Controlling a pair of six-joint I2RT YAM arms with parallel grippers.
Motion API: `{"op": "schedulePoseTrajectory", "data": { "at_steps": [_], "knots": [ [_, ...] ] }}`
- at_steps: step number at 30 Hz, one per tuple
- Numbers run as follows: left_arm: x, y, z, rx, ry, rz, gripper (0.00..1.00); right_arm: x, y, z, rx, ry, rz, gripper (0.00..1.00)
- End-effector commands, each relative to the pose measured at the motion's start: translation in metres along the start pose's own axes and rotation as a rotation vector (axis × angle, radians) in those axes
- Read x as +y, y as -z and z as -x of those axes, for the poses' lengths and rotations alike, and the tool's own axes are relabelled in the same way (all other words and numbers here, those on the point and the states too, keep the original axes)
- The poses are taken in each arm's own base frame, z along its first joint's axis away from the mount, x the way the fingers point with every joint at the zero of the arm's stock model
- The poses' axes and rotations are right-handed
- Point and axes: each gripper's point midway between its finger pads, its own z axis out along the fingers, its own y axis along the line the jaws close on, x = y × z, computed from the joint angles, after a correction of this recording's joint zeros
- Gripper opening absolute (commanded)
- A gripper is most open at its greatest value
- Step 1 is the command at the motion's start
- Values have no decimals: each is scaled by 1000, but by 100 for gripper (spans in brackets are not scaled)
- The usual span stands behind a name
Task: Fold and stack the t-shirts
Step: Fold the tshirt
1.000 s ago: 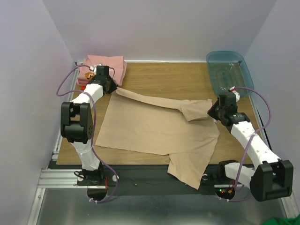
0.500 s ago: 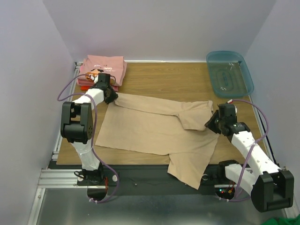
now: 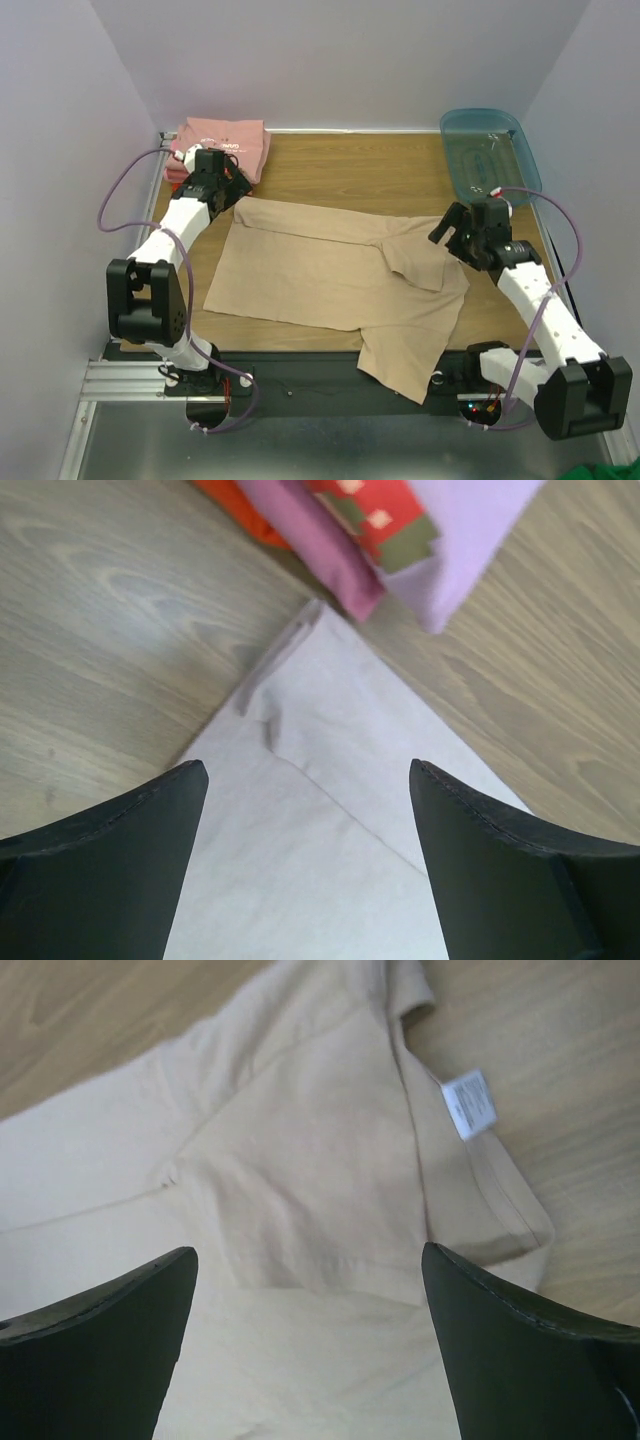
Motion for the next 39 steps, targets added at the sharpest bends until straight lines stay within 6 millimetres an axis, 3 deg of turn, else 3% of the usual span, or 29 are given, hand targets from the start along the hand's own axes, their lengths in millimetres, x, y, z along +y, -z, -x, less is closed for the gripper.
{"op": "schedulePoseTrajectory", "data": {
  "at_steps": [1,4,5,7,9,12,13,15,16,22,25,31,36,39],
  "knots": [
    [-46,17,1,-20,-49,-137,94,38,-11,43,-84,4,85,100],
    [-75,8,-10,15,-94,-202,94,52,-38,45,-40,21,98,100],
    [-75,-5,-19,43,-102,-189,94,64,-42,58,-72,22,125,100],
    [-84,-14,-27,76,-116,-211,94,65,-71,55,-36,45,96,100],
    [-81,-34,-41,112,-122,-193,94,66,-100,53,-1,61,63,100],
    [-71,-56,-52,130,-126,-136,94,66,-127,58,1,84,31,100],
    [-64,-63,-52,123,-129,-100,94,56,-145,47,33,101,-16,100],
    [-53,-74,-56,121,-132,-41,94,53,-160,53,21,124,-52,100],
    [-48,-77,-58,127,-134,-24,94,41,-171,52,13,137,-113,100],
    [-10,-89,-66,143,-103,66,94,-3,-190,53,-22,156,-305,100],
    [5,-90,-73,159,-93,96,94,-10,-198,49,-2,180,-323,100],
    [11,-80,-97,227,-71,57,94,6,-225,53,33,252,-269,100],
    [16,-67,-97,209,-44,58,94,20,-236,82,-32,327,-255,100],
    [16,-67,-96,204,-43,59,94,38,-244,100,-68,387,-196,100]
  ]
}}
